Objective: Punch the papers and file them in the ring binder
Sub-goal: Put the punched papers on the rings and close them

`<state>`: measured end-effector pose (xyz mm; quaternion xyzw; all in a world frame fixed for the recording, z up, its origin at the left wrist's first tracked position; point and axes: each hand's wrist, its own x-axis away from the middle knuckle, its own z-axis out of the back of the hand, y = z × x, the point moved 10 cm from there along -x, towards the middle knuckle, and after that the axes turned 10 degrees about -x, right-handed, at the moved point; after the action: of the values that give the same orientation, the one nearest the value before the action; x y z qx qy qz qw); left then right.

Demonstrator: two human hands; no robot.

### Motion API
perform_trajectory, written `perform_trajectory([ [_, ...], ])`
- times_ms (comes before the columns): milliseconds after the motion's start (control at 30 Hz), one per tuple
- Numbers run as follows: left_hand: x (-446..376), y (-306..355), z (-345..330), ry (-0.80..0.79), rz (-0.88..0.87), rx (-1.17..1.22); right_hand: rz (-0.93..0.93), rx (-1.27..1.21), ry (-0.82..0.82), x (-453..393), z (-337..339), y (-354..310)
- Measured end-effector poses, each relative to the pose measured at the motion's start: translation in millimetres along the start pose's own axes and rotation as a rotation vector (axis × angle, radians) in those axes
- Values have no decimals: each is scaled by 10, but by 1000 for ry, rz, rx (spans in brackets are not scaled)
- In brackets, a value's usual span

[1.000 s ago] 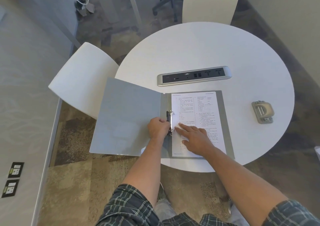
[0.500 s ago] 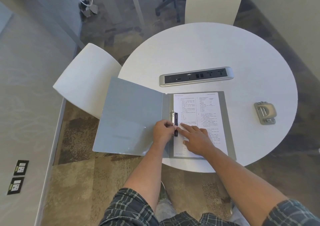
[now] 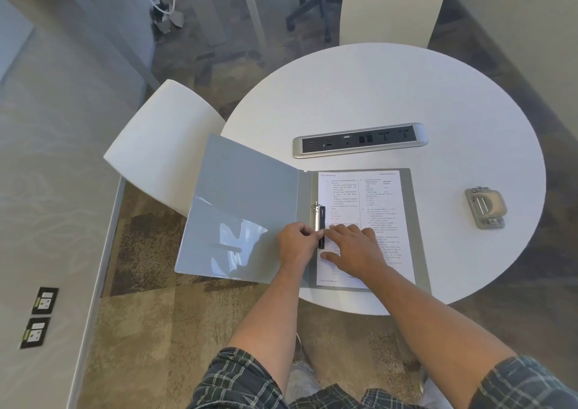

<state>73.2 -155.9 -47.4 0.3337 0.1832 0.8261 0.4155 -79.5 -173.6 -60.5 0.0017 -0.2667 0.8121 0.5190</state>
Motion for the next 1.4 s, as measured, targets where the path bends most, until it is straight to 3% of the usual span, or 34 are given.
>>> perform_trajectory([
  [533, 48, -79, 25, 8, 53, -22, 4, 158, 125, -70, 112, -181],
  [867, 47, -57, 34, -12, 74, -24, -12, 138, 35, -144, 26, -132],
  [1167, 18, -46, 36, -43, 88, 3, -8, 100, 66, -184, -33, -64],
  [1400, -21, -145, 21, -127, 143, 144, 56, 31, -18, -328, 54, -12],
])
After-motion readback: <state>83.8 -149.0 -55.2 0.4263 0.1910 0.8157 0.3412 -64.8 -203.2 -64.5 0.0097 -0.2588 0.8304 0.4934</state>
